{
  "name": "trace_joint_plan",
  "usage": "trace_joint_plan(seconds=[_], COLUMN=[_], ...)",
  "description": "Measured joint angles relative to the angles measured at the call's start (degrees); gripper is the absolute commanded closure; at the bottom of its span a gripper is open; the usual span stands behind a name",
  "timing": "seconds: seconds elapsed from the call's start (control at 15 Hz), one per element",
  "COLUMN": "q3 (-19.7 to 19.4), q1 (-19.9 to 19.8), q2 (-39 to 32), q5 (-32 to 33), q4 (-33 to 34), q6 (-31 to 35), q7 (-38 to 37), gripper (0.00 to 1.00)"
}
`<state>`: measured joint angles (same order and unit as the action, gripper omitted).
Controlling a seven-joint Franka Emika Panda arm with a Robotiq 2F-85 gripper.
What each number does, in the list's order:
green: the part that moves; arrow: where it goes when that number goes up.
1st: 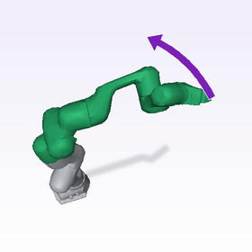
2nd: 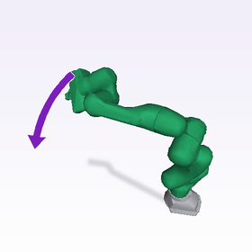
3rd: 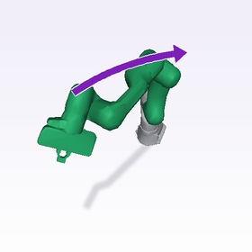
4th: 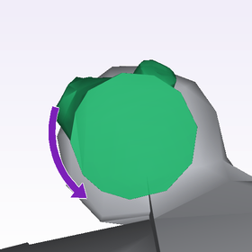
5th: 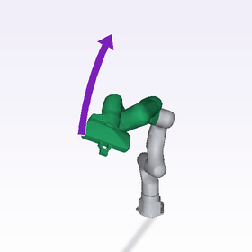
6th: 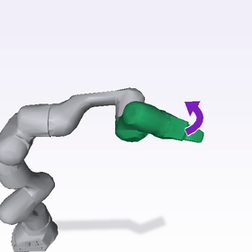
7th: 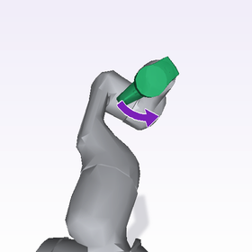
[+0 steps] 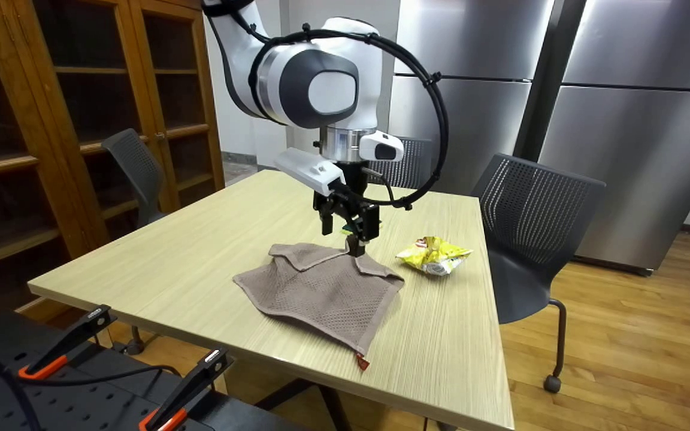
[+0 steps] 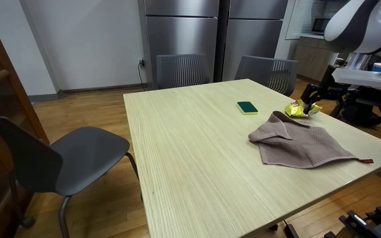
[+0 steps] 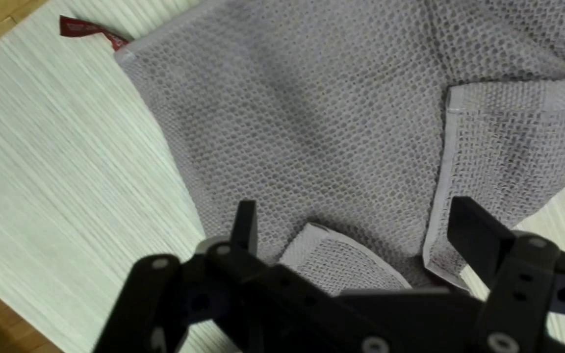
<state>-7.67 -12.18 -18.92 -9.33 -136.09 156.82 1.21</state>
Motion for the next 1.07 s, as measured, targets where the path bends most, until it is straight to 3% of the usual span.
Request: trace_joint_plan(seconds=[1.07], q3=[7.0], q1=[1.6], q2=[-8.7], q5=[-9.6], q4=[7.7], q6=[-4.9], q7=[-2.5], gripper=[0.0])
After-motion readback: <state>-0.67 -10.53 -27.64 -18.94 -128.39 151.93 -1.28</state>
